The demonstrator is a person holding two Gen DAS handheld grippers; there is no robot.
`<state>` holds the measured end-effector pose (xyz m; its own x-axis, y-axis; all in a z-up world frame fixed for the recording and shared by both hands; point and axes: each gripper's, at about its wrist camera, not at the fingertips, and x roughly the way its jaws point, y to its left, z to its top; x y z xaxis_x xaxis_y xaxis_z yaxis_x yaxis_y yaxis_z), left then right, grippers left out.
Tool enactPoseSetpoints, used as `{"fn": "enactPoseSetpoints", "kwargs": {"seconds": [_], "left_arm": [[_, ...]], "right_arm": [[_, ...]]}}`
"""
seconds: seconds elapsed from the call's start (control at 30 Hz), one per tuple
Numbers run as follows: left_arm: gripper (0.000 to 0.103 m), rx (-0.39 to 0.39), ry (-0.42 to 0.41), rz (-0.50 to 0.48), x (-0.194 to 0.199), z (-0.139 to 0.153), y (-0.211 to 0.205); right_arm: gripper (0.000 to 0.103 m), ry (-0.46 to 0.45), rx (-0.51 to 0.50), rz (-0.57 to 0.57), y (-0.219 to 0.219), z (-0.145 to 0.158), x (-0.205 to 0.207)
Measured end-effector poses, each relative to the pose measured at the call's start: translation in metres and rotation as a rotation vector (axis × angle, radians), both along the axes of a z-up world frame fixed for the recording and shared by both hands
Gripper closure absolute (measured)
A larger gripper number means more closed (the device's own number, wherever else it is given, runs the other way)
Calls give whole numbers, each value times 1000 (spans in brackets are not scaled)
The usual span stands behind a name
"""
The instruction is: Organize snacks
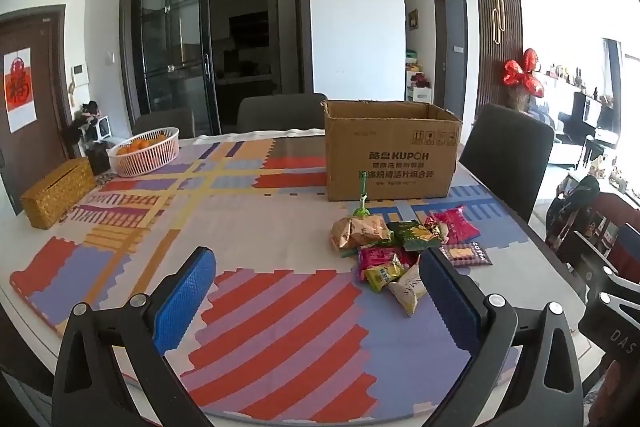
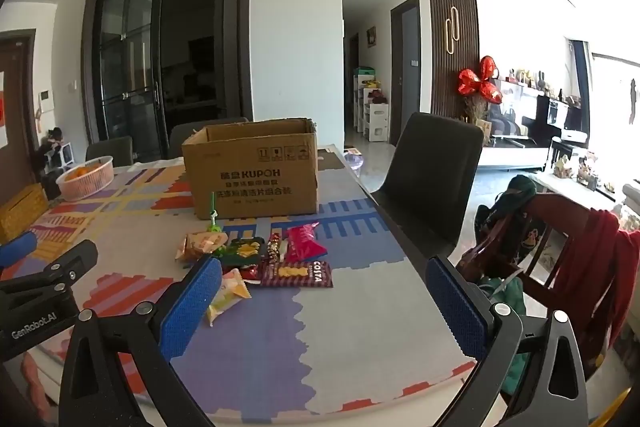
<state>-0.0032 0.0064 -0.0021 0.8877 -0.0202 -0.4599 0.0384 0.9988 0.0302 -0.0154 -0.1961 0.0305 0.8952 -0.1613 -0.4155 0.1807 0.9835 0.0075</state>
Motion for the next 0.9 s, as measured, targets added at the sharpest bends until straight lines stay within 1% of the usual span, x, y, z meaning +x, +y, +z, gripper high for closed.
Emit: {"fn": "enactPoseSetpoints", "kwargs": {"seconds": [0.23,0.9], "left_arm": [[0,30,-23,2,-3,4,-1],[0,25,-19,-8,-2,4,0]], "right_arm": [[0,-6,6,8,-1,0,-4],[0,-8,5,13,1,3,-4]]}}
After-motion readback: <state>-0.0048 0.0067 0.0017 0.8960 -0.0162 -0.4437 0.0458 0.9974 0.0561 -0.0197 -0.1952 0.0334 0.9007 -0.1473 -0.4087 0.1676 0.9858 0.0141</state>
